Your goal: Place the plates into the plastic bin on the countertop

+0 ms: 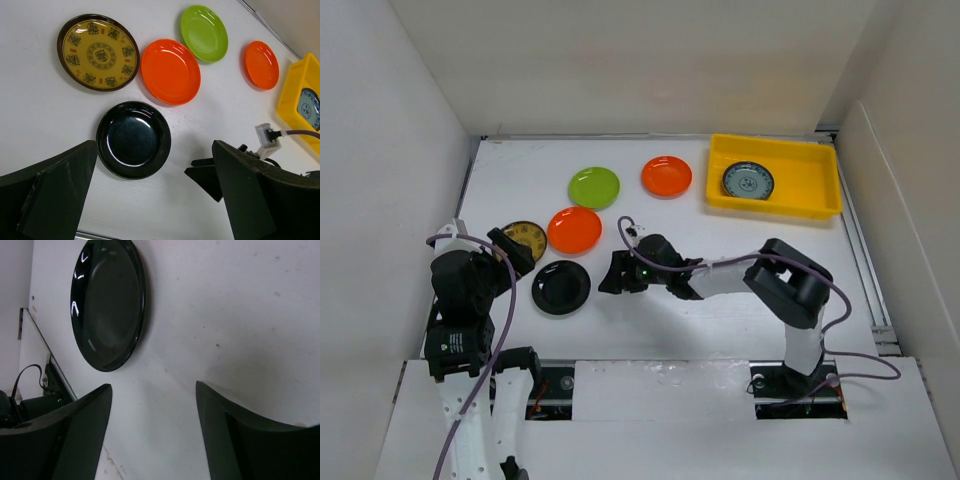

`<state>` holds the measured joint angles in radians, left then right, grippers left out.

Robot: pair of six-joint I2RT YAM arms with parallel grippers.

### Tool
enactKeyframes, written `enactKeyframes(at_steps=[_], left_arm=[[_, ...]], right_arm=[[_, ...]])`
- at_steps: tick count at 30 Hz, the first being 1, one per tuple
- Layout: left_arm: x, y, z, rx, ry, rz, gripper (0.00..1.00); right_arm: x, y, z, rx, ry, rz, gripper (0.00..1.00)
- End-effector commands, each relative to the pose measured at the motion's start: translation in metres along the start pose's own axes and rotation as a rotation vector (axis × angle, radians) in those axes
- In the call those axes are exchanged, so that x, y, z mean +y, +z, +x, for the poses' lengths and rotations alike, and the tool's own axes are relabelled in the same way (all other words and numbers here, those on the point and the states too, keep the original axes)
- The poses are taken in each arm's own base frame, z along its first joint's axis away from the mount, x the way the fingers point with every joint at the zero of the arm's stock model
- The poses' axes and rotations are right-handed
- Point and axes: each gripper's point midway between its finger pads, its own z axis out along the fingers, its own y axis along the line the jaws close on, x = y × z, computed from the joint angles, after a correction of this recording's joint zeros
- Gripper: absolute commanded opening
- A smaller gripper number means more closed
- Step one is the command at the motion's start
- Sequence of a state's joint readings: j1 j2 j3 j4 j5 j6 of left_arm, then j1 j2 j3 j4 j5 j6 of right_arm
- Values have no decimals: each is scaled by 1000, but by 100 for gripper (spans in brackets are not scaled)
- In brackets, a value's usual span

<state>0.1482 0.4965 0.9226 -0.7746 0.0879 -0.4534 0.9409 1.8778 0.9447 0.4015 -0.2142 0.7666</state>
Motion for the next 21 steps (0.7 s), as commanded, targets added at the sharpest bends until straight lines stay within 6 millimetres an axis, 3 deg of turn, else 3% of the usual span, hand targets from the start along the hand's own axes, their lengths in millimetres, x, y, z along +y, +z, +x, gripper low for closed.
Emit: enactKeyframes(at_steps=[1, 2, 5, 8, 11, 13, 14, 15, 17, 19, 21], left_arm=[[-1, 3, -7, -27, -4, -1, 100], [-1, 3, -7, -27, -4, -1, 100], [-1, 2, -7, -35, -4, 4, 100], [-1, 2, -7, -35, -4, 4, 100], [-1, 2, -7, -35, -4, 4, 100], [-1, 2, -7, -35, -4, 4, 100], [-1, 2, -7, -35, -4, 4, 100], [-1, 2, -7, -35, -4, 4, 100], [-1, 2, -7, -35, -4, 4, 100], [-1, 2, -7, -35, -4, 4, 100], [-1, 2, -7, -35, -4, 4, 100]], right_arm=[[38, 17, -18, -56, 3, -143, 68], [29, 27, -8, -23, 19, -133, 65], [33, 43, -6, 2, 41, -165, 62], [18, 56, 5, 31, 76, -135, 59], [14, 68, 7, 37, 102, -129, 52], [12, 74, 10, 51, 128, -129, 38], [14, 74, 11, 60, 128, -137, 33], [13, 77, 13, 69, 128, -140, 18], [9, 77, 8, 54, 144, -128, 4], [5, 69, 4, 50, 152, -115, 0], [14, 51, -19, 3, 152, -136, 0]])
